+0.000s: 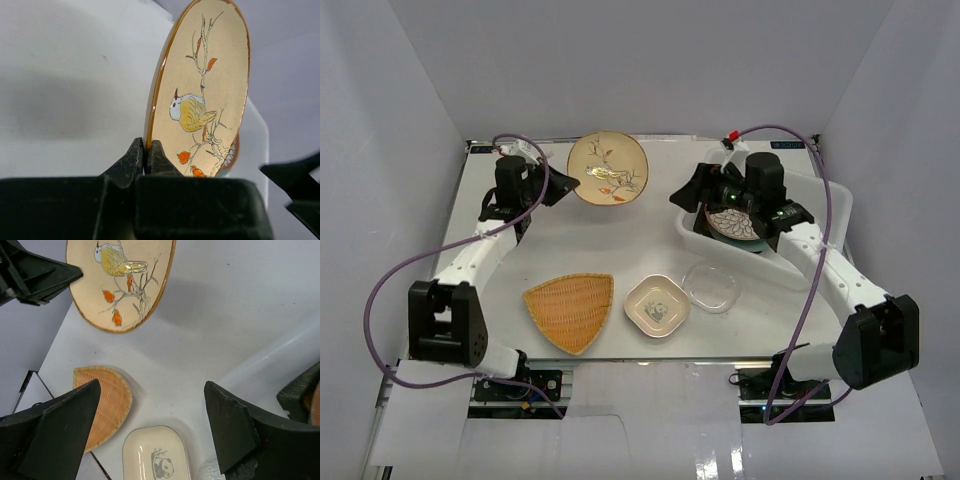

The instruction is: Place the plates into the plastic bin on the countertop

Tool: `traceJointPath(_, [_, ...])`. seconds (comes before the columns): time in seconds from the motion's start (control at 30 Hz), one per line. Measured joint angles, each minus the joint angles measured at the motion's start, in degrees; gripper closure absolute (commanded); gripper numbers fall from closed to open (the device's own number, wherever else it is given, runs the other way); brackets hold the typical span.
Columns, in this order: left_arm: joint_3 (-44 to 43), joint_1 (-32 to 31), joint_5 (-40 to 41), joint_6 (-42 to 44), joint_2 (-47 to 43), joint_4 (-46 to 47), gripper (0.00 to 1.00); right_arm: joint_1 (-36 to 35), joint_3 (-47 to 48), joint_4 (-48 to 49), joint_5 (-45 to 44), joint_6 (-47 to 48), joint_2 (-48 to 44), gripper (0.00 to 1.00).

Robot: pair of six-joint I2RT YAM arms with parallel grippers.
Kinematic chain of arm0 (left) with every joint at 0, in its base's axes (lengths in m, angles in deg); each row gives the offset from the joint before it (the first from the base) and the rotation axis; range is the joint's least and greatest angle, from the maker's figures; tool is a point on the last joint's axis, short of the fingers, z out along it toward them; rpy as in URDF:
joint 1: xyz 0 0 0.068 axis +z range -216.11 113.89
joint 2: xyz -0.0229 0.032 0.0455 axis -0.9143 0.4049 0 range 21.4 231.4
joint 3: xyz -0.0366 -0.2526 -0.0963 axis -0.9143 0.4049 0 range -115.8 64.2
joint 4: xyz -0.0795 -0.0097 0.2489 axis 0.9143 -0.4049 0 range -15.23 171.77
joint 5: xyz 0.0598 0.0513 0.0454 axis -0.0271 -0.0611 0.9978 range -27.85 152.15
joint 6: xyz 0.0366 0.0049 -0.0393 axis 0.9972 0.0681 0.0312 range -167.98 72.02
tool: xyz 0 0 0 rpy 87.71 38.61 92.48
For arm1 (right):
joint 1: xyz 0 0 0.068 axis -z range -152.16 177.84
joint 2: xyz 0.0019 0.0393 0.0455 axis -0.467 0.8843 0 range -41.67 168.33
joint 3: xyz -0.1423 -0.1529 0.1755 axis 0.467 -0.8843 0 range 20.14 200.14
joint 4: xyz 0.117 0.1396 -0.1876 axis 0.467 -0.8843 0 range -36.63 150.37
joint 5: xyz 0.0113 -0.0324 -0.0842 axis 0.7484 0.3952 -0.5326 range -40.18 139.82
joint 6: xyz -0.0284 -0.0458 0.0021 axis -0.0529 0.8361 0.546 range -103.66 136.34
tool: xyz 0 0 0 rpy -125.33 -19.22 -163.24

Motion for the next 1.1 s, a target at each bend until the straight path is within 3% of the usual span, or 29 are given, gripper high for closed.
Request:
traceJointPath(0.13, [5.4,-3.2,-3.2,-0.7,-8.5,2.2,1.00,-3.8,2.8,0.1,-0.6,-0.3,4.1,0.10])
traceJointPath(0.33, [11.7,-6.9,-9.1,-0.9,-12.7,0.6,1.00,-6.0,2.8,0.7,-2.1,-2.4,6.7,0.06])
traceJointPath(0.37, [12.3,-6.9,-9.7,-0.9,-13.2,-0.1,1.00,-6.0,2.5,1.1,-2.6,-2.9,6.7,0.19])
traceJointPath(0.4, [12.6,-6.9,-9.9,-0.9,-13.7,-0.4,1.00,-6.0,2.0,1.9,-3.1,-3.1,6.7,0.40])
traceJointPath(0.43, [12.9,-6.9,-10.1,-0.9,-14.3,-0.8,0.98,-6.0,1.3,2.7,-3.5,-3.5,6.6,0.74])
traceJointPath(0.47, [13.0,-6.8,-10.3,-0.9,-15.0,-1.2,0.82,-6.0,0.4,3.5,-4.3,-4.0,6.3,0.82])
traceJointPath(0.53, [13.0,-6.6,-11.2,-0.9,-16.3,-1.1,0.73,-5.8,-1.4,4.3,-5.4,-6.3,5.5,0.92])
traceJointPath(0.67, [13.0,-6.3,-12.3,-1.1,-18.1,-1.0,0.67,-5.6,-2.0,5.5,-5.2,-9.3,3.0,0.92])
traceJointPath(0.77, [13.0,-6.3,-15.3,-1.6,-18.9,0.4,0.43,-4.4,-2.0,5.7,-3.8,-10.1,1.4,0.92])
traceJointPath(0.8, [12.9,-6.4,-16.7,-1.8,-18.9,1.2,0.29,-3.4,-2.1,5.7,-3.0,-10.6,1.1,0.92])
traceJointPath(0.9, [12.7,-6.6,-20.2,-0.9,-19.4,1.5,0.10,2.3,-4.0,5.4,-1.1,-10.9,-0.7,0.92])
traceJointPath(1.0, [12.6,-6.6,-21.4,1.1,-21.6,-0.2,0.02,12.6,-6.5,3.3,-0.2,-11.5,-2.1,0.92])
traceJointPath(1.1, [12.6,-6.7,-21.8,3.5,-24.7,-2.4,0.02,23.7,-7.8,2.4,0.2,-12.1,-2.7,0.92])
